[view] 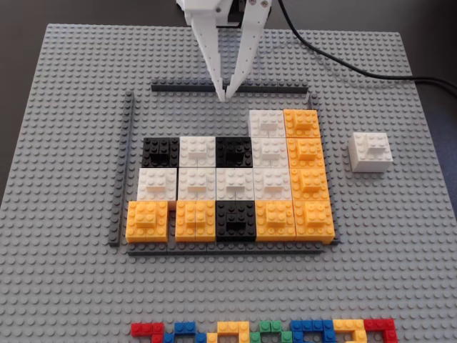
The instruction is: Grab the cube and place it into the grid
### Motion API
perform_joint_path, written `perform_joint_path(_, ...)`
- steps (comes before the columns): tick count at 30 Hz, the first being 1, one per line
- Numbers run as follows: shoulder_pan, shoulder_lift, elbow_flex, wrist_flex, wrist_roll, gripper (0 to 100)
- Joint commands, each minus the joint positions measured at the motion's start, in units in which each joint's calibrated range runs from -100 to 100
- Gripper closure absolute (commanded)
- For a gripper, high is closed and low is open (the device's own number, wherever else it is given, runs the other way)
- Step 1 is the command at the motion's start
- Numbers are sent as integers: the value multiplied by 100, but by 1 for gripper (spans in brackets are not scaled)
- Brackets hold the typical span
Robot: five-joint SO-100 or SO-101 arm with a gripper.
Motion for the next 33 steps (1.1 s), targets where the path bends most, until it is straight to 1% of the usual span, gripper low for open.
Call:
perform_joint_path(1, -118, 201, -903, 212, -83, 100)
perform_joint_path(6, -390, 1017, -2272, 774, -366, 100)
perform_joint_path(12, -950, 2118, -3830, 1428, -664, 100)
perform_joint_path(17, -1326, 3184, -4800, 1682, -850, 100)
perform_joint_path(23, -1628, 4130, -5072, 1497, -1089, 99)
perform_joint_path(33, -1849, 5549, -5398, 1184, -1294, 97)
